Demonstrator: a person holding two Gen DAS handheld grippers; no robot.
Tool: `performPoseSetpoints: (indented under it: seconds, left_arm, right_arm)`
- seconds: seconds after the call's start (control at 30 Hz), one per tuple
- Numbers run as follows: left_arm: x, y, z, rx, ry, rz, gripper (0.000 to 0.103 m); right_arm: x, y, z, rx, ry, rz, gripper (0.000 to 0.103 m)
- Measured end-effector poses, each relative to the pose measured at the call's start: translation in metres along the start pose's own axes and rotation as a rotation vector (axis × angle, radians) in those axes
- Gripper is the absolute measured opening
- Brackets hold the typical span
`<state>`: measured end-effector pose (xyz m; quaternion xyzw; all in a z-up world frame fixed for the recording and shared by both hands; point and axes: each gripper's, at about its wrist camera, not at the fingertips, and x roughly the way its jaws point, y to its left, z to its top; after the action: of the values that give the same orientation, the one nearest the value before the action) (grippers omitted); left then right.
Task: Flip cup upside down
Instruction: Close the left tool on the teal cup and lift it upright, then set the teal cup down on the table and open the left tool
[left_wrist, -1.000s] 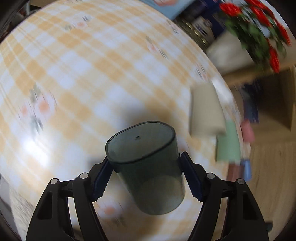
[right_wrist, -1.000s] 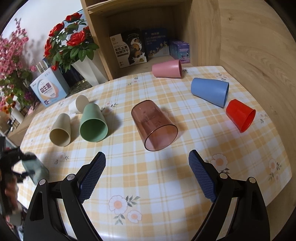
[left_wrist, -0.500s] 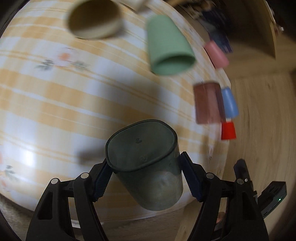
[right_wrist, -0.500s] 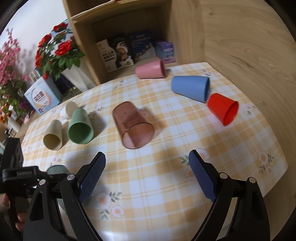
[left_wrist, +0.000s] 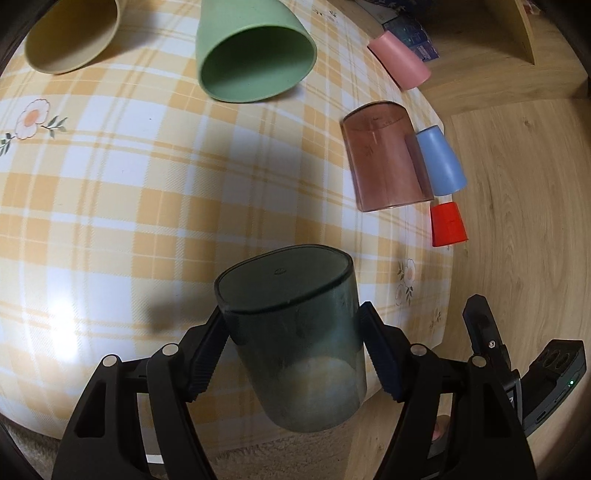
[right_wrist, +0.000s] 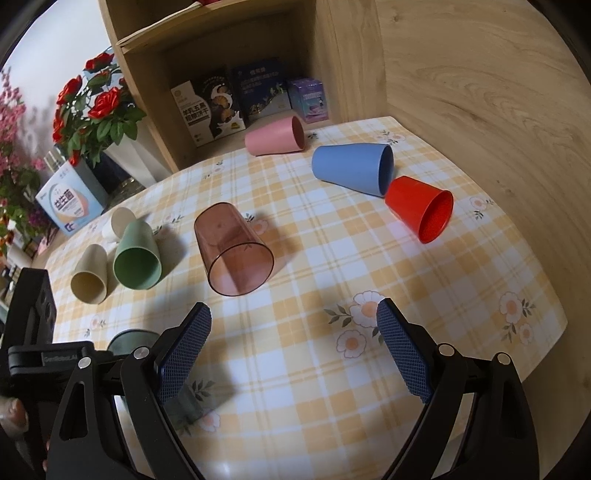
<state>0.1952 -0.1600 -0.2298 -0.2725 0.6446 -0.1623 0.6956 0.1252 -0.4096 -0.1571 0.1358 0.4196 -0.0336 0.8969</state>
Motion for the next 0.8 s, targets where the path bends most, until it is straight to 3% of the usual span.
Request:
performPoseSetpoints:
  seconds: [0.43,0.67,0.8]
  left_arm:
    - [-0.006,0.004,0.005,0.041,-0.039,0.016,0.070]
    - [-0.042,0.005,0.002,0.081,-0.123,0.019,0.077]
    - [-0.068,0.008,-0.005,0.136,-0.217,0.097,0.082]
  right_arm:
    - [-0.005,0.010,0.000,-0.017,0.004,0.000,0.088]
    - [-0.018,0.017,0.000,-0.030,-0.007,-0.004,0.088]
    - [-0.025,0.026,-0.003,-0.050,-0.013,-0.001,0.088]
